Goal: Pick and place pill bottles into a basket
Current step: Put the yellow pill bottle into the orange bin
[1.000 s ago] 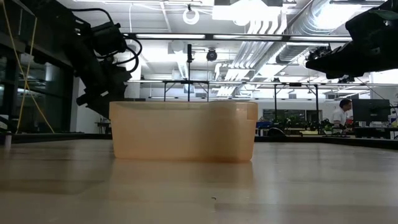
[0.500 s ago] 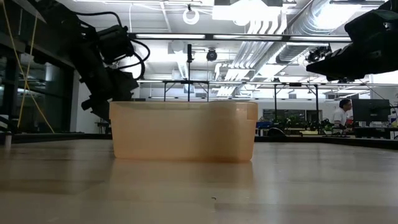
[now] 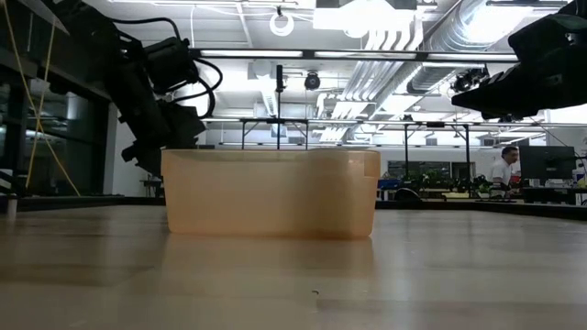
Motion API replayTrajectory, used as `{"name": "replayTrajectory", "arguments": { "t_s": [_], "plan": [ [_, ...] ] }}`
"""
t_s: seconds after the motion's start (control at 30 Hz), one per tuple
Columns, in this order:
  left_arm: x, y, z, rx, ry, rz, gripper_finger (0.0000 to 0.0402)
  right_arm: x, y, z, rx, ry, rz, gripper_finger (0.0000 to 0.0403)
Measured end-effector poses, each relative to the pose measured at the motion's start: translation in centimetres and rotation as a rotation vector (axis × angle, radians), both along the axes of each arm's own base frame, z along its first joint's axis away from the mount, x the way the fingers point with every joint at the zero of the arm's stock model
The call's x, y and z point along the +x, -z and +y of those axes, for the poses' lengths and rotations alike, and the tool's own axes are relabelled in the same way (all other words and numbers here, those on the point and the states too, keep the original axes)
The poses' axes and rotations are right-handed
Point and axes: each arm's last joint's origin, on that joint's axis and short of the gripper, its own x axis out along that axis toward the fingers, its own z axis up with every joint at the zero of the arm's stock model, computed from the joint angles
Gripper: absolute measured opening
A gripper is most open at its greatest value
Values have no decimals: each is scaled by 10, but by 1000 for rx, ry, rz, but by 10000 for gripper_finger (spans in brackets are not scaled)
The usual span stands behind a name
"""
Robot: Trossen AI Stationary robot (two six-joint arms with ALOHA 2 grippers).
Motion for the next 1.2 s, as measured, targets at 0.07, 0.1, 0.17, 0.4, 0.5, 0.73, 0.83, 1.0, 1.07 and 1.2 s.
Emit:
{"name": "replayTrajectory", "arguments": {
  "t_s": [0.07, 0.1, 0.17, 0.4, 0.5, 0.73, 0.83, 1.0, 1.07, 1.2],
  "plan": [
    [0, 0, 0, 0, 0, 1, 289, 0, 0, 0, 0, 0, 0, 7],
    [0, 0, 0, 0, 0, 1, 289, 0, 0, 0, 0, 0, 0, 7],
    [0, 0, 0, -1, 0, 1, 287, 0, 0, 0, 0, 0, 2, 7],
    [0, 0, 0, -5, 4, -2, 236, 0, 0, 0, 0, -1, 3, 7],
    [0, 0, 0, -4, 4, -4, 210, 0, 0, 0, 0, -1, 4, 7],
    [0, 0, 0, -3, 3, -4, 164, 0, 1, 0, 0, -1, 5, 7],
    [0, 0, 0, -2, 3, -4, 156, 0, 1, 0, 0, -1, 6, 7],
    [0, 0, 0, 0, 3, -4, 167, 0, 1, 0, 0, -1, 8, 7],
    [2, -2, 0, 1, 5, -11, 174, 0, 1, 0, 0, -1, 9, 7],
    [9, -13, 3, 13, 51, -38, 170, 0, 1, 0, 0, -1, 9, 7]
  ]
}}
